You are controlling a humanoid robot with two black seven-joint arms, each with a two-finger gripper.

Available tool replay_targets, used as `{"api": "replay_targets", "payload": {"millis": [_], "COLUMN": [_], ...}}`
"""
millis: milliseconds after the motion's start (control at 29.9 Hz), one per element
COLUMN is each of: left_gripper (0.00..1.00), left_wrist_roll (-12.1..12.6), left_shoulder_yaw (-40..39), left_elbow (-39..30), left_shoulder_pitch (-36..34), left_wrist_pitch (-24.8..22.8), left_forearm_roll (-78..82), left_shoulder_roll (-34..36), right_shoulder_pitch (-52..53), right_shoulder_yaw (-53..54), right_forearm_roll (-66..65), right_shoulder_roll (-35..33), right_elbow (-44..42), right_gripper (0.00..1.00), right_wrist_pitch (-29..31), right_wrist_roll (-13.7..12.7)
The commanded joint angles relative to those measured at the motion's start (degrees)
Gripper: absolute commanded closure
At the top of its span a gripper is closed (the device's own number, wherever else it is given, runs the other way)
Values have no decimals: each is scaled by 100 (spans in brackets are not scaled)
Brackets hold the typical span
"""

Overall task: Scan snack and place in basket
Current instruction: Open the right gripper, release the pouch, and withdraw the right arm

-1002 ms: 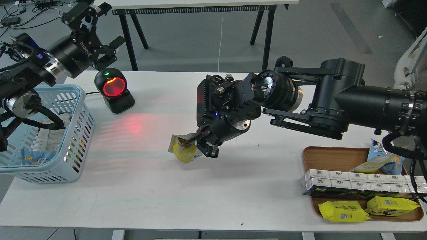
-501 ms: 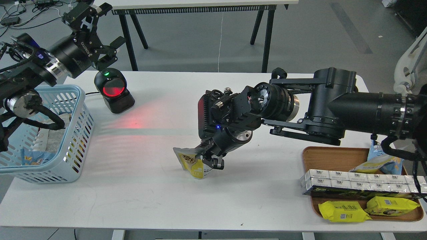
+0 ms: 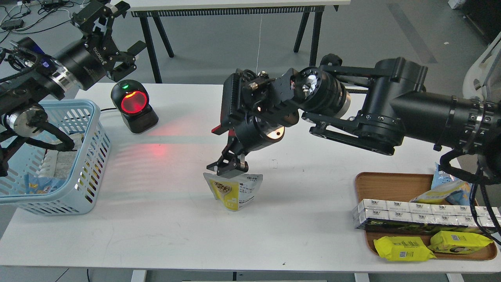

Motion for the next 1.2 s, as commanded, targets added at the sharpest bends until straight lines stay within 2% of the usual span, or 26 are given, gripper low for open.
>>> {"api": "replay_targets", "payload": {"millis": [0, 267, 434, 501, 668, 802, 969, 1102, 1169], "left_gripper": [0, 0, 0, 0, 0, 0, 0, 0, 0], "left_wrist_roll": [0, 0, 0, 0, 0, 0, 0, 0, 0], "left_shoulder_yaw": [2, -68, -103, -348, -1026, -1289, -2045, -1766, -1633], "left_elbow": [74, 575, 637, 567, 320, 338, 338, 76, -415], "left_shoulder_pitch": [-38, -91, -109, -135, -679, -1049, -997, -1102, -1198], "left_wrist_pitch": [0, 0, 0, 0, 0, 0, 0, 0, 0], "left_forearm_roll": [8, 43, 34, 34, 52, -1, -80, 541, 1392], "left_shoulder_roll": [48, 312, 321, 347, 374, 645, 559, 357, 382], "right_shoulder_pitch": [98, 19, -16, -42, -236, -411, -403, -403, -429], "right_shoulder_yaw": [569, 1510, 1695, 1677, 1677, 1668, 1651, 1703, 1712], "right_forearm_roll": [759, 2157, 3931, 4704, 5980, 6806, 7283, 7309, 7318], "right_shoulder_roll": [-209, -1052, -1685, -1940, -2222, -2494, -2645, -2680, -2706], "right_elbow": [-586, -1457, -2204, -2494, -3075, -3119, -3102, -3154, -3198], "right_gripper": [2, 2, 2, 2, 2, 2, 2, 2, 2], "right_wrist_pitch": [0, 0, 0, 0, 0, 0, 0, 0, 0], "right_wrist_roll": [0, 0, 0, 0, 0, 0, 0, 0, 0]}}
